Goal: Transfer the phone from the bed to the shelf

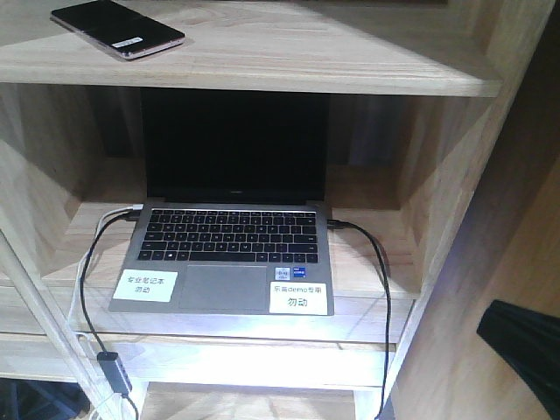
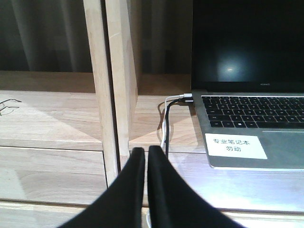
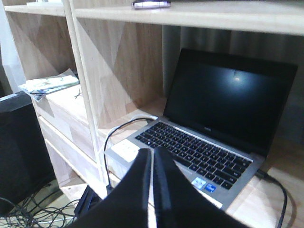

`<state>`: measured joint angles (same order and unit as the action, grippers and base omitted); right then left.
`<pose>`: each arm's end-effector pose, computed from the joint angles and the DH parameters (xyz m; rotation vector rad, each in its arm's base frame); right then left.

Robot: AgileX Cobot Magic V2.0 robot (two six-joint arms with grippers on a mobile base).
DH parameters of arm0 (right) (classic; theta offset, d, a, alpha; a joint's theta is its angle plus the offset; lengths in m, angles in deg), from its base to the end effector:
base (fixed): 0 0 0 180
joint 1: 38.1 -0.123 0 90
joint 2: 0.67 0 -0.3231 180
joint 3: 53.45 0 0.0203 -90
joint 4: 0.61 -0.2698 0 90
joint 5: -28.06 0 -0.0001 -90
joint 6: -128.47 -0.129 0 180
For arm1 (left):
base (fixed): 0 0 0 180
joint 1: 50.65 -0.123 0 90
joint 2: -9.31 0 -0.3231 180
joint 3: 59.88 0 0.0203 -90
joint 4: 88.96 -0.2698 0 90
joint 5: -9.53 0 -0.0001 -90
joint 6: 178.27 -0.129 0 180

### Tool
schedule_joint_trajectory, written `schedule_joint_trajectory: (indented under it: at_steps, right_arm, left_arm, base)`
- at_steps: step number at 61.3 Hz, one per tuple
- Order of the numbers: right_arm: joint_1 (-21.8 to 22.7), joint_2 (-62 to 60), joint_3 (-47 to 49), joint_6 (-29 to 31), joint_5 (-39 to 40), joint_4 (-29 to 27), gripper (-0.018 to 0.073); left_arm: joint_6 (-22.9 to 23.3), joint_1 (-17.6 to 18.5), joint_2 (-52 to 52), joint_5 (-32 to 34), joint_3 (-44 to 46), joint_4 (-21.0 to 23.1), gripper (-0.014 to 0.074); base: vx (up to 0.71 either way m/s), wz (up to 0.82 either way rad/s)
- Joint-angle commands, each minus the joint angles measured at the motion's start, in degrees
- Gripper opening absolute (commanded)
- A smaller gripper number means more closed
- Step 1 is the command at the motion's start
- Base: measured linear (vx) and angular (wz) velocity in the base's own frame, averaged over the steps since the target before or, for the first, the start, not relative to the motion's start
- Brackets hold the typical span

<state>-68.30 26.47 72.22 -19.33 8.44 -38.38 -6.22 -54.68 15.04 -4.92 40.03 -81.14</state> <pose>0.0744 0.0740 0.3146 -0.5461 1.6444 0.6177 0.0731 0.0007 0.1724 -0.0309 1.7475 0.0266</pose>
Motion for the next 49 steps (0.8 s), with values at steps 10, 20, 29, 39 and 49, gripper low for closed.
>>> schedule_joint_trajectory:
  at_steps: [10, 20, 29, 39, 49]
  right_arm:
    - [0.3, 0.4, 1.5, 0.6, 3.3, -1.2, -0.0001]
    - [0.3, 0.4, 1.5, 0.6, 3.3, -1.2, -0.0001]
    - [0.3, 0.4, 1.5, 0.6, 3.4, -1.2, -0.0001]
    - [0.3, 0.4, 1.5, 0.6, 3.3, -1.2, -0.0001]
    - [0.3, 0.4, 1.5, 0.6, 3.3, -1.2, -0.0001]
  left_arm:
    - [0.2, 0.3, -0.4, 3.9, -0.2, 0.5, 0.0001]
    - [0.2, 0.3, -0.4, 3.9, -0.2, 0.5, 0.0001]
    - [0.2, 0.3, -0.4, 3.9, -0.2, 0.5, 0.0001]
    - [0.2, 0.3, -0.4, 3.9, -0.2, 0.5, 0.0001]
    - [0.2, 0.3, -0.4, 3.9, -0.2, 0.5, 0.0001]
  base:
    - [0.00, 0.00]
    - [0.00, 0.00]
    - [0.00, 0.00]
    - [0.00, 0.00]
    - [0.00, 0.00]
